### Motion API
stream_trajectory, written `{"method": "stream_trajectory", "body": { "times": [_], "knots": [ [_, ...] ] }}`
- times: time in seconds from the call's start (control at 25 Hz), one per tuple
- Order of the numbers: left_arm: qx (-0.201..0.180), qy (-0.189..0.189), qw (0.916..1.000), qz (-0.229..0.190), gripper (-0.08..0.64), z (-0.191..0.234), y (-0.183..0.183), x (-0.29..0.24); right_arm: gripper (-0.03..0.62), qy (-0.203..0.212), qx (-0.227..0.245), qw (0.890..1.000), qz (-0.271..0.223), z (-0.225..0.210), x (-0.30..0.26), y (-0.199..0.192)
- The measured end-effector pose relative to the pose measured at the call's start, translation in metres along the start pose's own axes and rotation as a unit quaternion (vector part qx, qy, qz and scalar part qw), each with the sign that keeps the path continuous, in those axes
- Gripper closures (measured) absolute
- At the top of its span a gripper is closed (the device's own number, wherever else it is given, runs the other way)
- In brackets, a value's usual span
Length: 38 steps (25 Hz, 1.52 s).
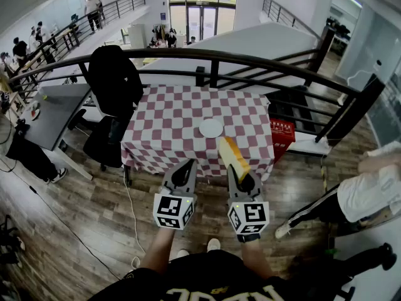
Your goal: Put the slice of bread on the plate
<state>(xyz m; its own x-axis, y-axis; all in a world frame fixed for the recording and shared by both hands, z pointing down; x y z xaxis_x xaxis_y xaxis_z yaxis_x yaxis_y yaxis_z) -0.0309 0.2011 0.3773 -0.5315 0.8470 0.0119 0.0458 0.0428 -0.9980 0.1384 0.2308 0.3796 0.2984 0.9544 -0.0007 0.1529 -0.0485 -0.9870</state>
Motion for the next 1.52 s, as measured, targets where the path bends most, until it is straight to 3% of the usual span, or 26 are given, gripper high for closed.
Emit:
{"method": "stream_trajectory", "body": {
  "times": [0.28,0.56,0.76,0.88,1.12,1.52],
  "knots": [
    [-0.001,0.006,1.0,0.005,0.541,-0.02,-0.01,-0.038,0.5,0.007,0.004,1.0,0.005,-0.039,-0.013,-0.001],
    [-0.001,0.022,0.9994,0.026,0.541,-0.035,-0.034,-0.052,0.5,0.014,-0.025,0.999,0.027,-0.067,-0.019,-0.028],
    [0.01,0.032,0.9981,0.052,0.541,-0.02,-0.053,-0.065,0.5,0.032,-0.054,0.997,0.049,-0.072,-0.043,-0.045],
    [0.015,0.026,0.9977,0.062,0.541,-0.007,-0.063,-0.082,0.5,0.02,-0.056,0.997,0.058,-0.075,-0.063,-0.051],
    [0.022,0.01,0.9978,0.062,0.541,0.053,-0.081,-0.14,0.5,0.001,-0.053,0.996,0.073,-0.078,-0.14,-0.064],
    [0.03,-0.018,0.998,0.052,0.541,0.182,-0.077,-0.232,0.5,-0.022,-0.035,0.996,0.084,-0.056,-0.291,-0.056]
  ]
}}
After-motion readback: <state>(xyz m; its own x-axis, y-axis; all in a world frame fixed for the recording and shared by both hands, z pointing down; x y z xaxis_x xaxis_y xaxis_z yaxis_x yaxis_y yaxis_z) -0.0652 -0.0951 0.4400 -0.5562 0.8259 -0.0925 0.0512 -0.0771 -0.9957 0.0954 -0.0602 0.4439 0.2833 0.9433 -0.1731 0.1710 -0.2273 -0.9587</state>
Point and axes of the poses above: the fingertips, and each gripper's own axes: x backward along the fingers, z to its left, y out of its top, the point moved 6 cm from there along x, backward along the fingers, and after that the axes turned 7 degrees about -x, right-handed, at the moved point
